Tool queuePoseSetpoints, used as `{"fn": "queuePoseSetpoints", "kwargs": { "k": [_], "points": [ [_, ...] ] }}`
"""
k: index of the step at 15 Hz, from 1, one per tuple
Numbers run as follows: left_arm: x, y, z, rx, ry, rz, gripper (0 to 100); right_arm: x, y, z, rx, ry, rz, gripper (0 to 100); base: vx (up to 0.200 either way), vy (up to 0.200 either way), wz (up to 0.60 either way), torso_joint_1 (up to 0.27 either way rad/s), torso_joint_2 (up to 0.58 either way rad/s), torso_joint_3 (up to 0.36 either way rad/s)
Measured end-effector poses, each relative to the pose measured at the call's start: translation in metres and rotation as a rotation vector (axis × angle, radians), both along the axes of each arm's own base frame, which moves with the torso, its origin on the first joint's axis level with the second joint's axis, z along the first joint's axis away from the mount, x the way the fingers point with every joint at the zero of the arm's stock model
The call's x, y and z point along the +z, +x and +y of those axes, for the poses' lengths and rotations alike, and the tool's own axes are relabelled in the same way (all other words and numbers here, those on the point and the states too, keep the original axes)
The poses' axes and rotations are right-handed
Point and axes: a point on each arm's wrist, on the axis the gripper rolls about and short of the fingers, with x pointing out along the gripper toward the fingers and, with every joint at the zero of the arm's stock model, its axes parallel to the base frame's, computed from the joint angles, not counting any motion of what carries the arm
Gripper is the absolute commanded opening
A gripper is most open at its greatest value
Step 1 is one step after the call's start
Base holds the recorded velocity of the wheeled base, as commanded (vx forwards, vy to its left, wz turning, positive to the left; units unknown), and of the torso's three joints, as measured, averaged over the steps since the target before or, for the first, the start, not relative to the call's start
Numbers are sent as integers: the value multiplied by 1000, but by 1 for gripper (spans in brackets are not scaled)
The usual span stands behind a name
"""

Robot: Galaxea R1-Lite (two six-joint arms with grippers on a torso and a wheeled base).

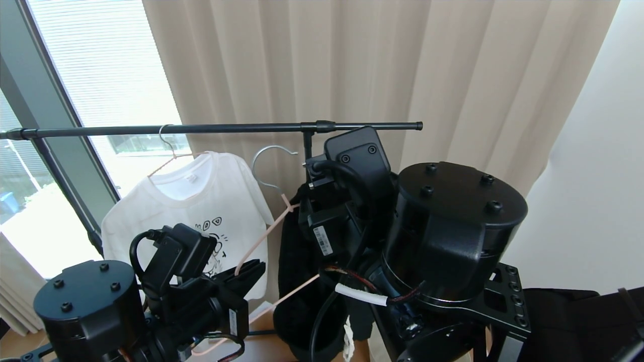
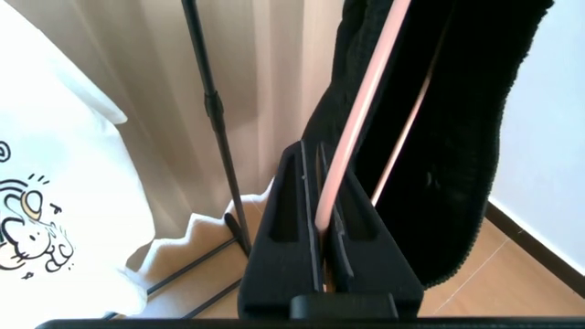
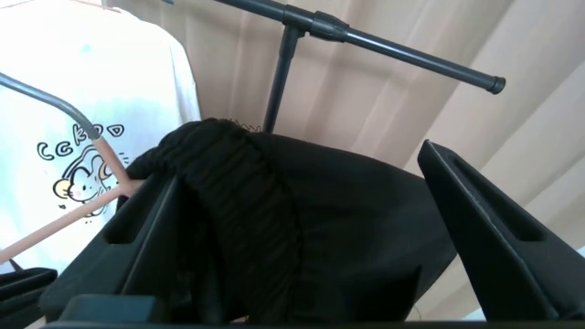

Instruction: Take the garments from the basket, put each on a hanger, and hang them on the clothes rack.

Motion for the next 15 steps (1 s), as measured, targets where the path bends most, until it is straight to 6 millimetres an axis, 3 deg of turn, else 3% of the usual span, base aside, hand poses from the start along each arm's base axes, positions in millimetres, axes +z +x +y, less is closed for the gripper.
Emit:
{"fn": "queuePoseSetpoints", "kwargs": {
  "k": [15],
  "points": [
    [1, 6, 5, 39, -22, 4, 0, -3, -8, 0, 22, -16, 7, 100, 0, 0, 0, 0, 0, 0]
  ]
}}
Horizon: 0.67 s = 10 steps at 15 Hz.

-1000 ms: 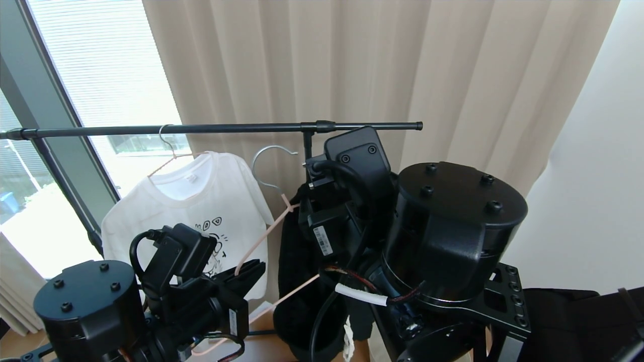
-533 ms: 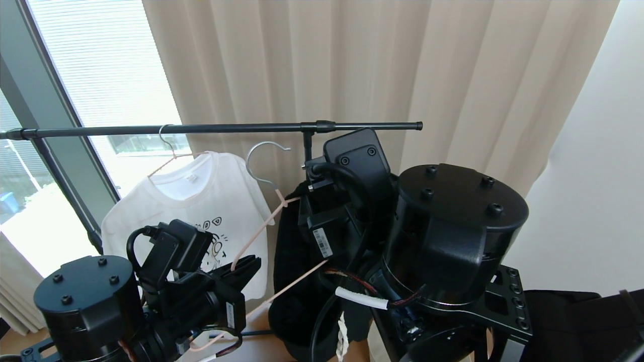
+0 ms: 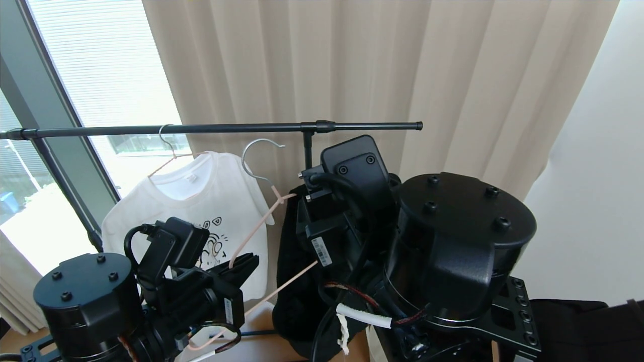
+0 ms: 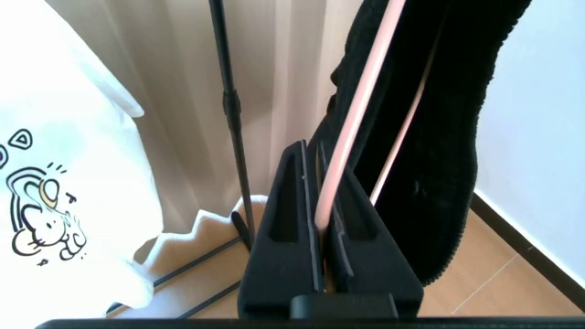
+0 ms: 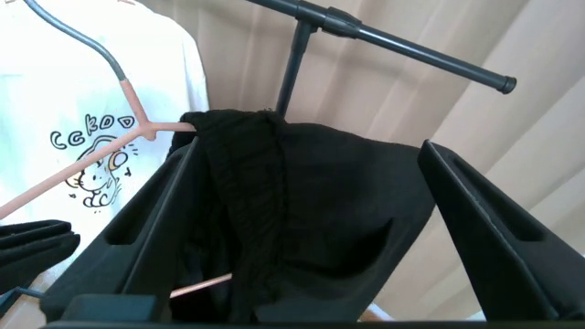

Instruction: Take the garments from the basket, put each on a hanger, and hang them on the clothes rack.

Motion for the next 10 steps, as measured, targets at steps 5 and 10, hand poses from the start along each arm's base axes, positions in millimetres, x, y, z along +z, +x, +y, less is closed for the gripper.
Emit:
{"fn": "queuePoseSetpoints", "kwargs": {
  "k": [5, 10],
  "points": [
    [-2, 1, 4, -15, -2, 11, 0, -2, -2, -12, 92, -70, 1, 100, 0, 0, 0, 0, 0, 0],
    [-5, 7, 16, -25, 4, 28, 0, -1, 26, -83, 358, -295, 25, 100, 0, 0, 0, 0, 0, 0]
  ]
}}
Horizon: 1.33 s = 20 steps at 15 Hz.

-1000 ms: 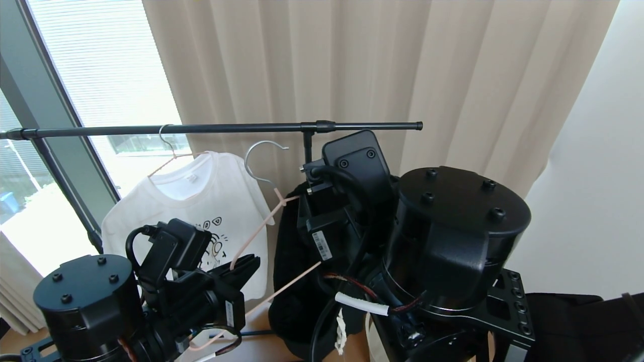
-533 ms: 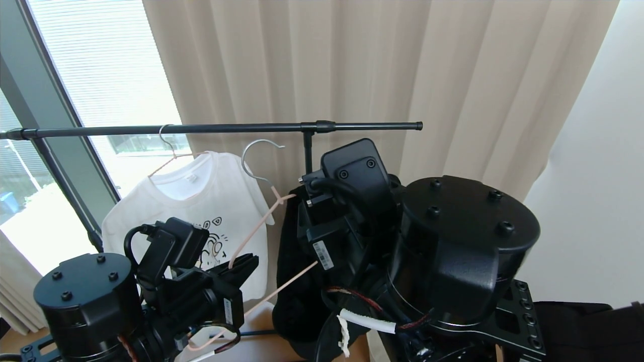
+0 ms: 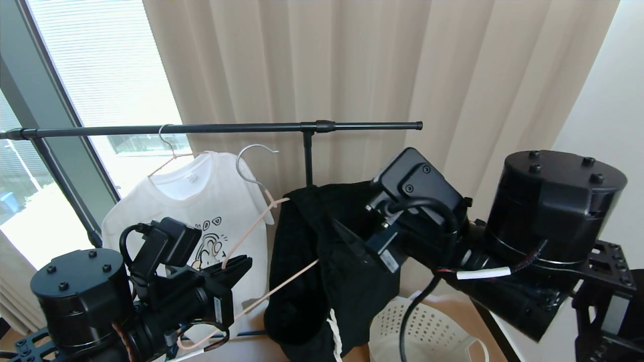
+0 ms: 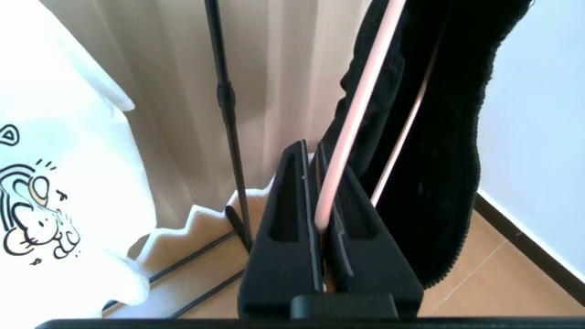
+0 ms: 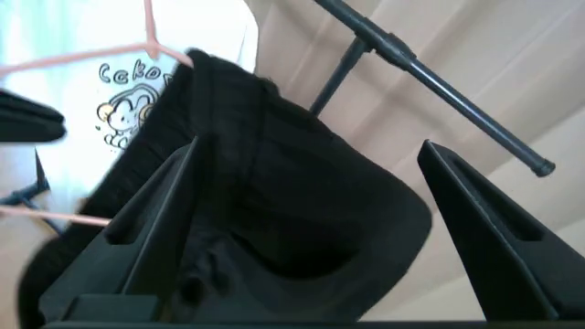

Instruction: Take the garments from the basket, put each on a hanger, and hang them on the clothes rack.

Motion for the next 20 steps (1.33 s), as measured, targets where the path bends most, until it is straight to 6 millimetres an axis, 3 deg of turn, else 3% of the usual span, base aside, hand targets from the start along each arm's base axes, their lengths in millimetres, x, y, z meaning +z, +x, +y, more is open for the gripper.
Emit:
{"fn": "queuePoseSetpoints", "kwargs": {
  "k": [2, 4, 9, 11, 14, 16, 20],
  "points": [
    [-2, 0, 1, -5, 10, 4, 0, 2, 8, -26, 93, -112, 123, 100, 0, 0, 0, 0, 0, 0],
    [-6, -2, 0, -53, 46, 3, 0, 19, 16, -51, 200, -187, 219, 100, 0, 0, 0, 0, 0, 0],
    [-10, -8, -1, -103, 72, -12, 0, 76, 36, -93, 521, -336, 391, 100, 0, 0, 0, 0, 0, 0],
    [-10, -13, -3, -129, 71, -31, 0, 85, 54, -92, 612, -374, 454, 100, 0, 0, 0, 0, 0, 0],
    [-12, -18, -4, -148, 83, -31, 0, 71, 89, -70, 723, -396, 531, 100, 0, 0, 0, 0, 0, 0],
    [-13, -19, -5, -156, 83, -31, 0, 57, 101, -49, 756, -430, 551, 100, 0, 0, 0, 0, 0, 0],
    [-12, -23, -7, -176, 76, -44, 0, 33, 114, -29, 771, -467, 600, 100, 0, 0, 0, 0, 0, 0]
  ]
}}
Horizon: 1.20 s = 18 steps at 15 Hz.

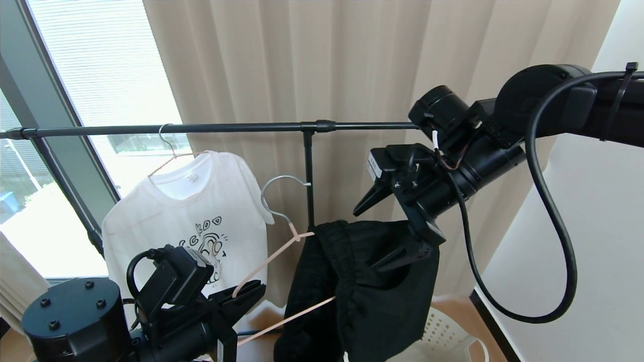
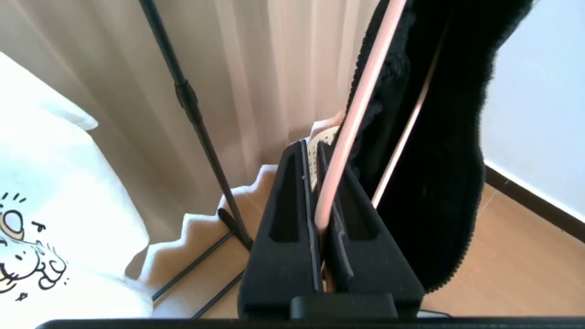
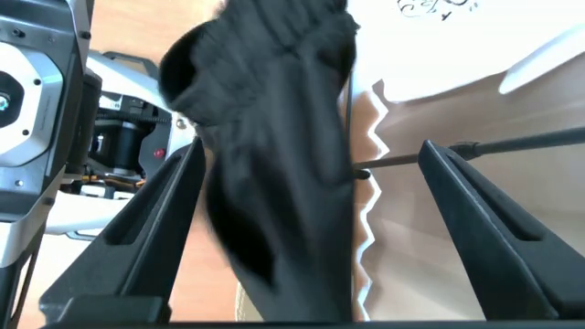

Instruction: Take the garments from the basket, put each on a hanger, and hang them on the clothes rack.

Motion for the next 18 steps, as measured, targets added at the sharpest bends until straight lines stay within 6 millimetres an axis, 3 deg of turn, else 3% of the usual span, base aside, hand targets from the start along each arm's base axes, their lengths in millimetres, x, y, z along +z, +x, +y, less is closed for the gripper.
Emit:
{"fn": "queuePoseSetpoints", "kwargs": {
  "k": [4, 13, 14, 18],
  "points": [
    [-2, -3, -2, -18, 10, 5, 0, -14, 3, 16, 22, -28, 0, 100, 0, 0, 0, 0, 0, 0],
    [-3, -5, -4, -31, 16, 6, 0, -19, -3, 35, 63, -17, 1, 100, 0, 0, 0, 0, 0, 0],
    [-3, -5, -4, -31, 16, 6, 0, -19, -4, 36, 63, -17, 1, 0, 0, 0, 0, 0, 0, 0],
    [-3, -5, -3, -31, 17, 9, 0, -18, -4, 36, 65, -16, 1, 0, 0, 0, 0, 0, 0, 0]
  ]
}}
